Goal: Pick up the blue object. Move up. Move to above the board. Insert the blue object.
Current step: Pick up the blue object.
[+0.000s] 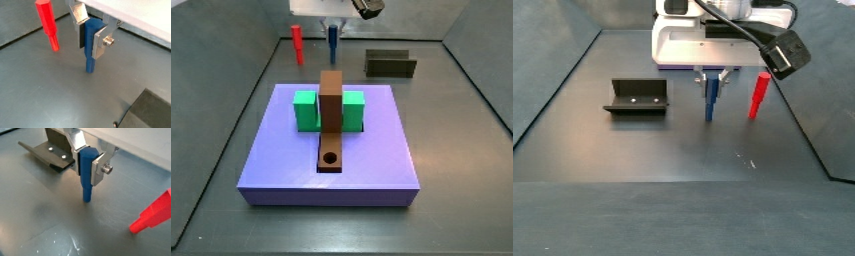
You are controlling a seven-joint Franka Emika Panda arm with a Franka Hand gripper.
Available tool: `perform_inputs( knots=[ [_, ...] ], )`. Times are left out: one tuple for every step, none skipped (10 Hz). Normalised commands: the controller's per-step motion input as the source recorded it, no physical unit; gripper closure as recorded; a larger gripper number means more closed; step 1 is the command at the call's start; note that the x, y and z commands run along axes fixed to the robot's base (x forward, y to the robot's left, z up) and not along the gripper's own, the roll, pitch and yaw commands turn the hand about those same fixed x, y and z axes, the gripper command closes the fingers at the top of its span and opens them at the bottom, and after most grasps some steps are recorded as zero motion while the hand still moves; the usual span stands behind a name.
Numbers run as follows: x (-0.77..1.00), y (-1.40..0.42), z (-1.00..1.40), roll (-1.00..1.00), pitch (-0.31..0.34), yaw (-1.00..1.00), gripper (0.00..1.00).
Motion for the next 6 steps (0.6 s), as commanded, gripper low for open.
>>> perform_inputs(
  knots=[
    [0.0, 0.0, 0.0, 0.0, 0.0, 0.0, 1.0],
    [0.0, 0.0, 0.0, 0.0, 0.0, 0.0, 1.0],
    [0.0, 0.0, 0.0, 0.0, 0.0, 0.0, 1.0],
    [0.0, 0.0, 0.0, 0.0, 0.0, 0.0, 1.0],
    [0.0, 0.0, 0.0, 0.0, 0.0, 0.0, 1.0],
    [0.0, 0.0, 0.0, 0.0, 0.0, 0.0, 1.0]
  ],
)
